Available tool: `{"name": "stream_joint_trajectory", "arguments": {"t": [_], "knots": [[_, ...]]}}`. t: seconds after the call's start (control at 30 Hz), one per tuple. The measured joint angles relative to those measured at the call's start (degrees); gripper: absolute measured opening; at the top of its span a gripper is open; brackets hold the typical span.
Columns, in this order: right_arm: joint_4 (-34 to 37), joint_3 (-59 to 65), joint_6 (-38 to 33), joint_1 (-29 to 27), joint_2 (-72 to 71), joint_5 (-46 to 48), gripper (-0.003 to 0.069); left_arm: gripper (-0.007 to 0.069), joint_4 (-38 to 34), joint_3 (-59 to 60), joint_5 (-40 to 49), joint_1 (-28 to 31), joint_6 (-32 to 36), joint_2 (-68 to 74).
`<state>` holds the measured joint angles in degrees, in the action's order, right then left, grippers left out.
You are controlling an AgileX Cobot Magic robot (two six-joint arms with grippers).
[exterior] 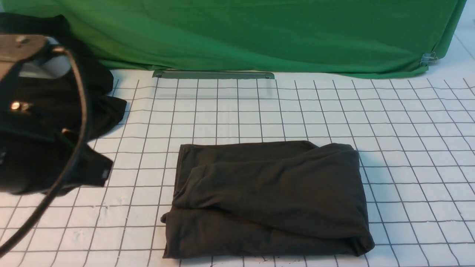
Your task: Fold a long-sleeved shirt over a white checkered tablecloth.
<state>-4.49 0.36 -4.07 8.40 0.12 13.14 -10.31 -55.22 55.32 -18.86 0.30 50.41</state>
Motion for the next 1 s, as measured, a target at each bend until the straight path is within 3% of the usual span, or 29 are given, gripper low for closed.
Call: {"name": "stream_joint_trajectory", "arguments": {"t": [0.27,0.57,1.0], "knots": [[0.0,0.0,0.0,0.06,0.0,0.0,0.0188,0.0,0.21,9.52,-6.69,0.0,-0.3,-22.31],[0.18,0.0,0.0,0.06,0.0,0.0,0.0206,0.0,-0.5,26.19,-27.32,0.0,-2.08,-43.69],[0.24,0.0,0.0,0.06,0.0,0.0,0.0227,0.0,1.21,29.95,-26.25,0.0,-2.08,-44.77]]}}
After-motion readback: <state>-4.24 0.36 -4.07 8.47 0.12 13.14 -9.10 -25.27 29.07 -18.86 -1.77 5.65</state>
